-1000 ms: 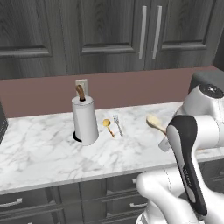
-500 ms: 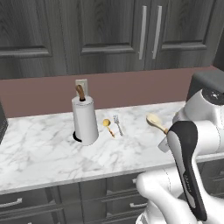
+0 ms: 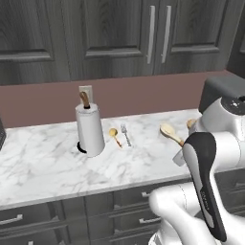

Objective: Organize the utensils by type. Pick up the wooden spoons from the counter and place them in the open cabinet. Then pick up the metallic utensils from the counter and place them in the open drawer.

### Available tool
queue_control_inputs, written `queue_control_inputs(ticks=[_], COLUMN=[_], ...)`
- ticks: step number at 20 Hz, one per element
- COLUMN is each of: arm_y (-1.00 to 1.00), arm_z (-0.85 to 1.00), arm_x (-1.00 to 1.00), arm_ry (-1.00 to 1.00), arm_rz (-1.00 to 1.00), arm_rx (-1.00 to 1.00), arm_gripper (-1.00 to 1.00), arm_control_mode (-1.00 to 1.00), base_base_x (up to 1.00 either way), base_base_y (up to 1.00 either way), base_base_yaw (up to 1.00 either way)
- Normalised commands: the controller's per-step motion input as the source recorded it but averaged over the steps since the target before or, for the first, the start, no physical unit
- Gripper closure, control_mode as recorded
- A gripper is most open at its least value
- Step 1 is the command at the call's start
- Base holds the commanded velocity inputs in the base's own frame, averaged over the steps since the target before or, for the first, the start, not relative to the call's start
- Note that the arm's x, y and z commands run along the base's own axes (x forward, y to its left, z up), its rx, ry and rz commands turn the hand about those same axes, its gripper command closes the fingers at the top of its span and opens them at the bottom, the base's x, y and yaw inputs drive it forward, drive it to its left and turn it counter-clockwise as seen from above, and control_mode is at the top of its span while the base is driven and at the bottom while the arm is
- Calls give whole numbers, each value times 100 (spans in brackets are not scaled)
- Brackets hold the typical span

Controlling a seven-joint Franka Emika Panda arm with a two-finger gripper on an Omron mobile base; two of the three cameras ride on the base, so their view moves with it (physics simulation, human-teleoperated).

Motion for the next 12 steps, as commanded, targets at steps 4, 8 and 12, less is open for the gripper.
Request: queue_control_inputs(ticks=[4,8,12], arm_y=[0,0,0], arm_z=[0,0,0], arm_x=[0,0,0], arm_ry=[0,0,0], arm_rz=[0,0,0], arm_rx=[0,0,0], arm_gripper=[100,100,100], arm_control_mode=[100,100,100], base_base_x=[-50,-38,-36], base_base_y=[-30,-32,-42], base_base_yaw=[-12,-14,-23])
